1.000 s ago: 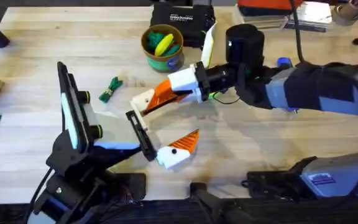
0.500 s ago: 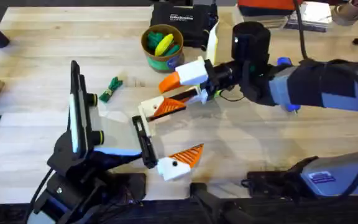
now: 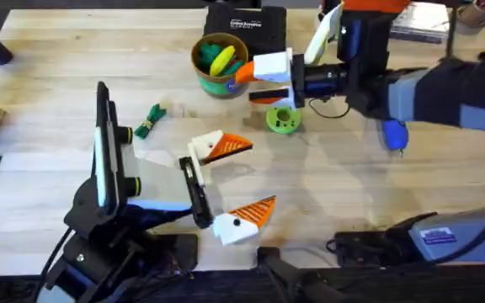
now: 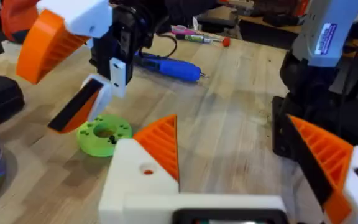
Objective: Pick up the gripper from the table and insert it into the empty holder that is missing its gripper. Then pick up a screw, insert it into the mounting hole, and use the screwdriver to tighten it. Finally, clean up the table by picking up the vegetable and placing it into the bucket.
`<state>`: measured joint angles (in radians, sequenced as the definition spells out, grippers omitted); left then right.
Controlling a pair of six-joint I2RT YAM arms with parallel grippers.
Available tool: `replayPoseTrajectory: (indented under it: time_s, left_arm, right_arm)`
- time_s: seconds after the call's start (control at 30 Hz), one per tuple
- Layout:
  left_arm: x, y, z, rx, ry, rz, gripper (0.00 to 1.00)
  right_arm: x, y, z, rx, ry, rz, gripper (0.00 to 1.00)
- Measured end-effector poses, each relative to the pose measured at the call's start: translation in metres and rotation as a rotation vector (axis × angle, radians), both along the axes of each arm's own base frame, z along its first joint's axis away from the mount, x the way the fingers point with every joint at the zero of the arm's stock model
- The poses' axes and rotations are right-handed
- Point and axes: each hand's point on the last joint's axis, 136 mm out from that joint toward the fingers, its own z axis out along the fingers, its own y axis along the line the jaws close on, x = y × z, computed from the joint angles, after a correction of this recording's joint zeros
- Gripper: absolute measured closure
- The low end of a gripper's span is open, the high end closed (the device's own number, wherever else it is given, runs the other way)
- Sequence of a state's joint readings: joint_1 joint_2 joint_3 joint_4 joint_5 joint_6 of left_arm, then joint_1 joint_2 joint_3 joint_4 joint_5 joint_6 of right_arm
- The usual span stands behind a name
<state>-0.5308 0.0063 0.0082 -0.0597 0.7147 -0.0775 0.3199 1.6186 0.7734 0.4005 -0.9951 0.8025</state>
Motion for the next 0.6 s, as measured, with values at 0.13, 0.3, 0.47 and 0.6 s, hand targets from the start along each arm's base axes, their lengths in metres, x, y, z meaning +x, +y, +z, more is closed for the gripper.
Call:
replayPoseTrajectory:
  time_s: [0.13,0.3,0.47,0.6]
  left_arm:
    - [0.0,0.0,0.0,0.0,0.0,0.0,0.015]
    - [0.0,0.0,0.0,0.0,0.0,0.0,0.015]
    - [0.0,0.0,0.0,0.0,0.0,0.0,0.015]
    - [0.0,0.0,0.0,0.0,0.0,0.0,0.016]
  right_arm:
    - [0.004,-0.02,-0.009,-0.168,0.048,-0.068,0.007]
    - [-0.003,-0.048,-0.003,-0.476,-0.019,-0.108,0.006]
    - [-0.017,-0.074,-0.011,-0.819,-0.134,-0.102,0.006]
    - [-0.037,-0.083,-0.03,-0.963,-0.12,-0.026,0.006]
